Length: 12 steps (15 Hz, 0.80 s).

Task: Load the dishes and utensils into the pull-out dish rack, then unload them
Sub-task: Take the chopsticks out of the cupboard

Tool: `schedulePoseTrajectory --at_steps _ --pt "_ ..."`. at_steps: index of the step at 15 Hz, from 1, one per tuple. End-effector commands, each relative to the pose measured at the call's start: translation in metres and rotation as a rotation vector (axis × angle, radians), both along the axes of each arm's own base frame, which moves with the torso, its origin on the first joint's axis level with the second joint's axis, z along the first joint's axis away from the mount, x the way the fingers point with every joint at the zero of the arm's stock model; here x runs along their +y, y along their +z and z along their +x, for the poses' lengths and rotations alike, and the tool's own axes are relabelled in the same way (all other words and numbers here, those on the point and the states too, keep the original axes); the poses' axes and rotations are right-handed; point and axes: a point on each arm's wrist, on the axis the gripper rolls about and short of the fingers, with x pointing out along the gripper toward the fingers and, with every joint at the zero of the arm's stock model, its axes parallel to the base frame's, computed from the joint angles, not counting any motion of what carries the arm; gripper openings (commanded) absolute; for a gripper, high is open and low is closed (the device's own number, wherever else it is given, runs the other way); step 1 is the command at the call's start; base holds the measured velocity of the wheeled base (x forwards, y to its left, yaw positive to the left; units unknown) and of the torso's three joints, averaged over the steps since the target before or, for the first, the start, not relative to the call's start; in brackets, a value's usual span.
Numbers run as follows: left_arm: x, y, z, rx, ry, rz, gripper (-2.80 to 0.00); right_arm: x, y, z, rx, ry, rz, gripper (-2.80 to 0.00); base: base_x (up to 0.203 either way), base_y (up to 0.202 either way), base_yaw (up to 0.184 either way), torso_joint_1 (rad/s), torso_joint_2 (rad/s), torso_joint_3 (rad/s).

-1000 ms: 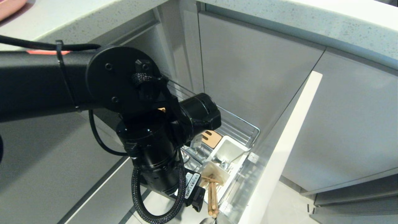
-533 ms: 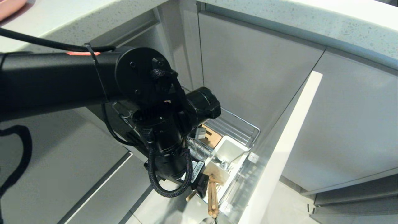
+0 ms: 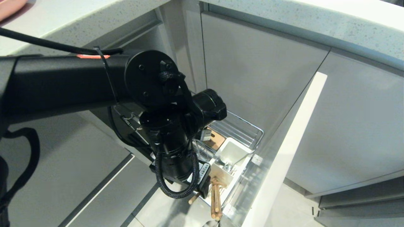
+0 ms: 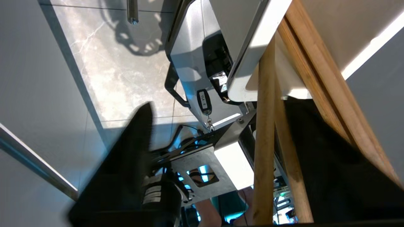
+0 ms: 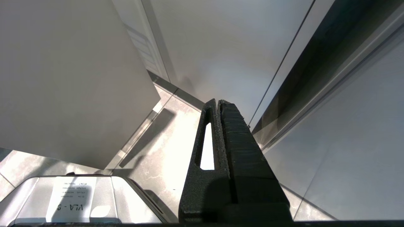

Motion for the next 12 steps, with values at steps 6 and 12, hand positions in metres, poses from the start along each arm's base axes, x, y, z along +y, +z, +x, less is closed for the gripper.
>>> schedulePoseTrajectory --at_steps 6,12 --pt "0.0023 0.0049 -0.0042 -0.003 -0.001 -0.007 -2.80 0.0000 -0.0004 0.0001 0.001 0.001 0.000 -2.80 0.000 0.000 0.000 0.000 0.00 0.000" --pt "0.0005 0.0084 -0.0100 -0.007 -0.015 -0.018 -2.80 0.0000 -0.0004 0.0001 0.001 0.001 0.000 -2.80 0.000 0.000 0.000 0.000 0.00 0.000"
